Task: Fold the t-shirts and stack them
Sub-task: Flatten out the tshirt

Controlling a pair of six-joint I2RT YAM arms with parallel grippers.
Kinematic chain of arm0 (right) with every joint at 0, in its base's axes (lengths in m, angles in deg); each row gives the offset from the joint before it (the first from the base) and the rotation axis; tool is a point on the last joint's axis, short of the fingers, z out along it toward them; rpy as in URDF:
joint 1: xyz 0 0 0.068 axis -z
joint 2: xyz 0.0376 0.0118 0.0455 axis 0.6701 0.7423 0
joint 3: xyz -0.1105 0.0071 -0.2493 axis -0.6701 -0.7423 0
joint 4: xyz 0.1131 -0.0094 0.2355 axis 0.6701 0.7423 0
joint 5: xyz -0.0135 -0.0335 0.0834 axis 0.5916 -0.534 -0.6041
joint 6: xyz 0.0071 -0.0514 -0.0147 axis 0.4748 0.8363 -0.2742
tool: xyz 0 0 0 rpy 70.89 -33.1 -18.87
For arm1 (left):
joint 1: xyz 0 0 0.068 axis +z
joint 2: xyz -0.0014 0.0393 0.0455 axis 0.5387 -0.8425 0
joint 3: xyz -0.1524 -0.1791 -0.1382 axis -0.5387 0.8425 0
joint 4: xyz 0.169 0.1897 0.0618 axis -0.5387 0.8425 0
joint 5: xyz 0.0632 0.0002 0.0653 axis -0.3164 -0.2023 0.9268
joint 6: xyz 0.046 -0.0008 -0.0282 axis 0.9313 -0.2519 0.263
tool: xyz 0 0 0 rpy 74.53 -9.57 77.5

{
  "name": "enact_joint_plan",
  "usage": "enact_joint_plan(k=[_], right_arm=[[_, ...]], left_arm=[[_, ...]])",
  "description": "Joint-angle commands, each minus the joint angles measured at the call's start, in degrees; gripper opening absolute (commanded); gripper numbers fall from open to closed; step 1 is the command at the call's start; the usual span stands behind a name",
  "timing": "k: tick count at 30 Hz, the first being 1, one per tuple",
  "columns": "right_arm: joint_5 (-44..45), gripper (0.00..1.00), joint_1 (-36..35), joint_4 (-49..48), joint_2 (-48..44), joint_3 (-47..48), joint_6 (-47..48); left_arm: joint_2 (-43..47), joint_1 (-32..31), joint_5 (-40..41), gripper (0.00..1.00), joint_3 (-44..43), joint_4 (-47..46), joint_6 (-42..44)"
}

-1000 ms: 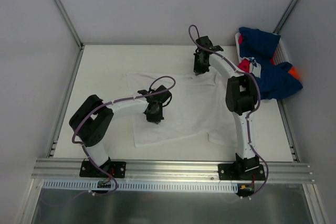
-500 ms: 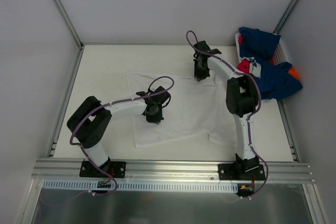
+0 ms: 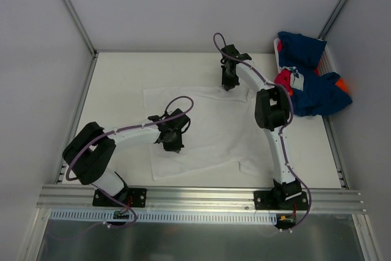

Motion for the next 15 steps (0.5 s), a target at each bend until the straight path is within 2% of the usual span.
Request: enact_joint_plan(k=[1, 7, 10, 15], right_arm=[[-1.71, 0.00, -0.02, 4.22, 3.29, 7.13, -1.42], [-1.71, 0.00, 0.77, 4.22, 7.33, 12.07, -2.03], [-0.04, 0.01, 2.52, 3.88, 8.31, 16.02, -1.86], [-0.83, 0.01, 6.04, 1.68, 8.31, 17.35, -3.00]], left_arm=[[2.92, -0.54, -1.27, 0.00, 3.66, 3.06, -2.03], [7.22, -0.45, -0.93, 0.00, 7.44, 3.41, -3.17], [9.33, -0.45, -0.49, 0.00, 8.76, 4.55, -3.44], [10.48, -0.27, 1.09, 0.00, 9.20, 6.75, -3.35]])
